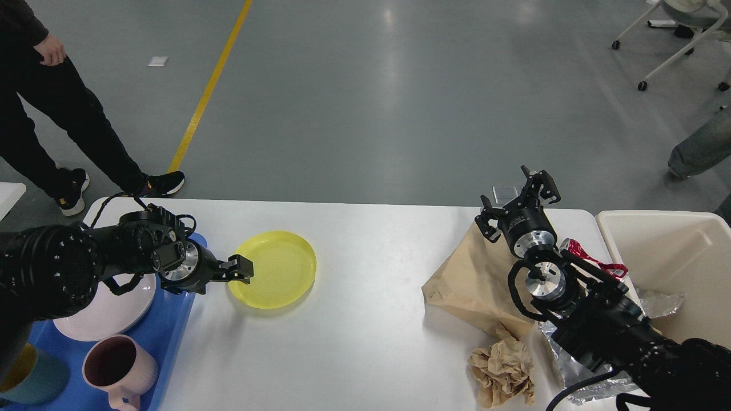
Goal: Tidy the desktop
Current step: 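Grasp the rim of the yellow plate with the left gripper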
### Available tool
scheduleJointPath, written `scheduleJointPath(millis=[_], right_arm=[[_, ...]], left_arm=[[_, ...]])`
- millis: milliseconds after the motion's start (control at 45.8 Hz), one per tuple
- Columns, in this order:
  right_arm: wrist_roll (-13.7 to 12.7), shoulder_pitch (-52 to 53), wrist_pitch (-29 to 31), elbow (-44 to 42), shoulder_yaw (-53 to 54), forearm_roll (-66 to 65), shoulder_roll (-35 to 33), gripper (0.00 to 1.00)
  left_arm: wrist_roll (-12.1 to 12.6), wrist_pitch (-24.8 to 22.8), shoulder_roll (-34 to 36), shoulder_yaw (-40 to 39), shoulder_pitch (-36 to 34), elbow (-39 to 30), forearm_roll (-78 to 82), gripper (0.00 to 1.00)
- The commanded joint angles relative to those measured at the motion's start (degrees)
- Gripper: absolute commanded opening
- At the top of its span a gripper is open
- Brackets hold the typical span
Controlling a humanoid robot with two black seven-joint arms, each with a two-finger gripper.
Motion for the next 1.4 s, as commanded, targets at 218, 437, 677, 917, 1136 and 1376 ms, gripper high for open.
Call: scheduleJointPath(millis=[218, 437, 677, 917, 1136, 1376], right_arm=[[0.0, 0.0, 0.0, 0.0, 0.0, 0.0, 0.0, 1.0], [0.0, 0.0, 0.0, 0.0, 0.0, 0.0, 0.0, 1.0], [0.0, 0.0, 0.0, 0.0, 0.0, 0.0, 0.0, 1.0], [0.1, 0.0, 0.0, 0.0, 0.0, 0.0, 0.0, 1.0], [0.0, 0.0, 0.0, 0.0, 0.0, 0.0, 0.0, 1.0], [0.0, 0.0, 0.0, 0.0, 0.0, 0.0, 0.0, 1.0]], left_arm=[[-0.1, 0.3, 0.0, -1.9, 2.2, 0.2, -0.2, 0.94], [1.8, 1.3, -0.1, -4.5, 4.2, 3.6, -0.4, 0.92], [4.3, 1.0, 0.0, -6.8, 4.5, 3.8, -0.5, 0.77], [4.2, -3.3, 0.0, -6.8, 4.5, 3.8, -0.4, 0.48], [4.2, -7.7, 0.0, -6.8, 4.5, 3.8, -0.4, 0.24], [4.2, -7.9, 0.0, -6.7, 4.5, 3.8, -0.2, 0.23]])
